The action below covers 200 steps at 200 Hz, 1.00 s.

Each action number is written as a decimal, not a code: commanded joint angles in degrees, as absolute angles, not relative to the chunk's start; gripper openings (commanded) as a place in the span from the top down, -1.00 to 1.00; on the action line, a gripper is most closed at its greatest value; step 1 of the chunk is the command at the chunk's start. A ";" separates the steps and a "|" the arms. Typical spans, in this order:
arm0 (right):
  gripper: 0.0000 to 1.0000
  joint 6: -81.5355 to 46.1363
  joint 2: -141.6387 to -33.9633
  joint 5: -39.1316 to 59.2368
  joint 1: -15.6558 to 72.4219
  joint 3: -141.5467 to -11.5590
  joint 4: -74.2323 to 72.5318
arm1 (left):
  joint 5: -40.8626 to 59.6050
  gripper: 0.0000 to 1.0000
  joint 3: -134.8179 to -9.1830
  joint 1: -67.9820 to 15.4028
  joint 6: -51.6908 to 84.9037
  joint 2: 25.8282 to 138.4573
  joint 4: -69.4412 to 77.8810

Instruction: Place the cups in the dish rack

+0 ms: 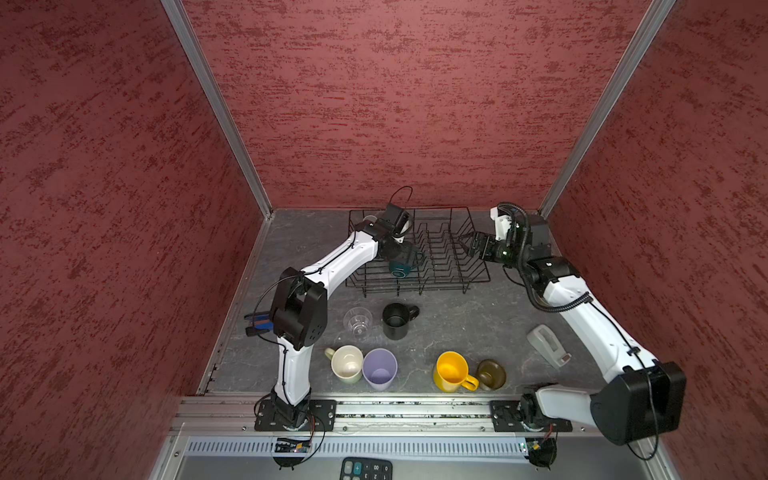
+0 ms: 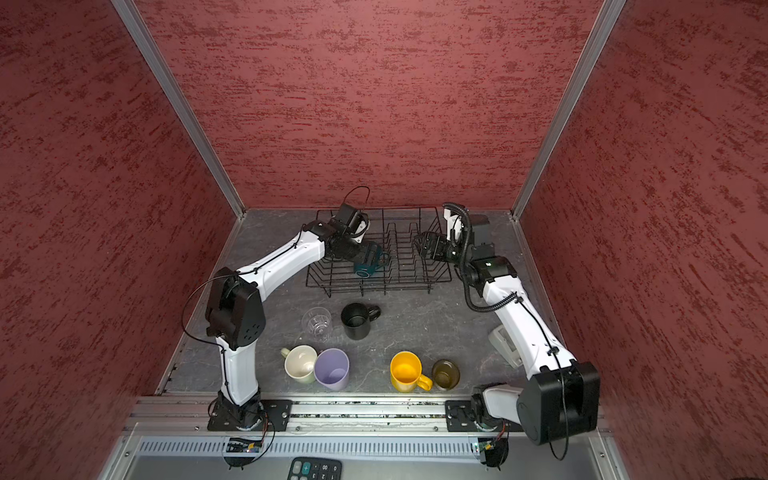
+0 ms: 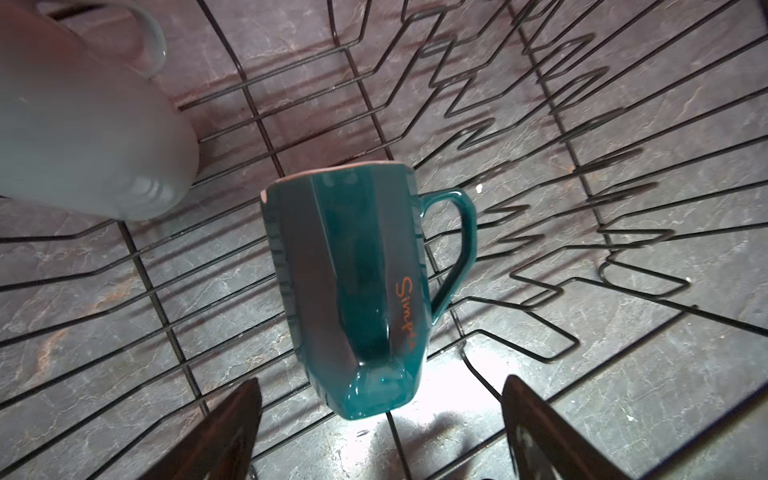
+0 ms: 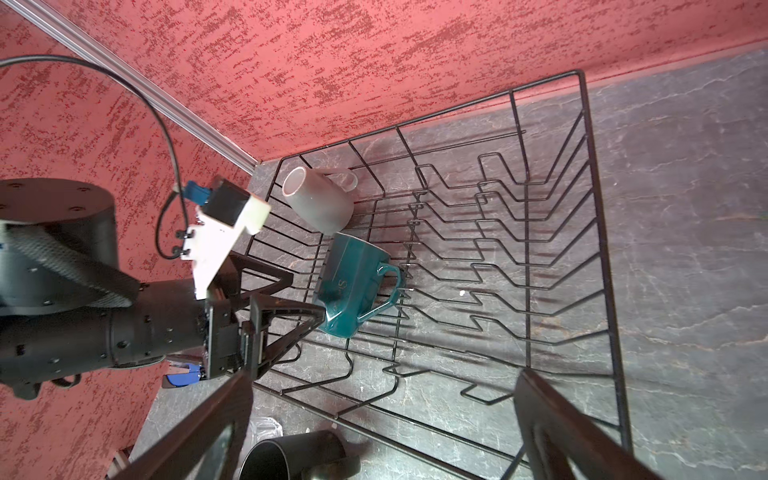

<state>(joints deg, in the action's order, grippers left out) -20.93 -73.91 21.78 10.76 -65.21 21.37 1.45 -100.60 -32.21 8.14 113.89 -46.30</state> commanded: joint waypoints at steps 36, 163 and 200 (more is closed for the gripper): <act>-0.97 -20.24 -72.77 20.83 10.55 -65.15 21.20 | 2.46 -0.82 -104.04 -31.43 9.20 118.52 -47.75; -0.97 -20.57 -73.21 21.40 10.53 -64.26 19.92 | 4.08 -0.65 -107.50 -29.98 12.25 126.24 -47.31; -0.97 -20.54 -73.48 21.49 10.42 -64.07 19.70 | 5.21 -0.45 -107.49 -29.95 12.60 126.98 -46.87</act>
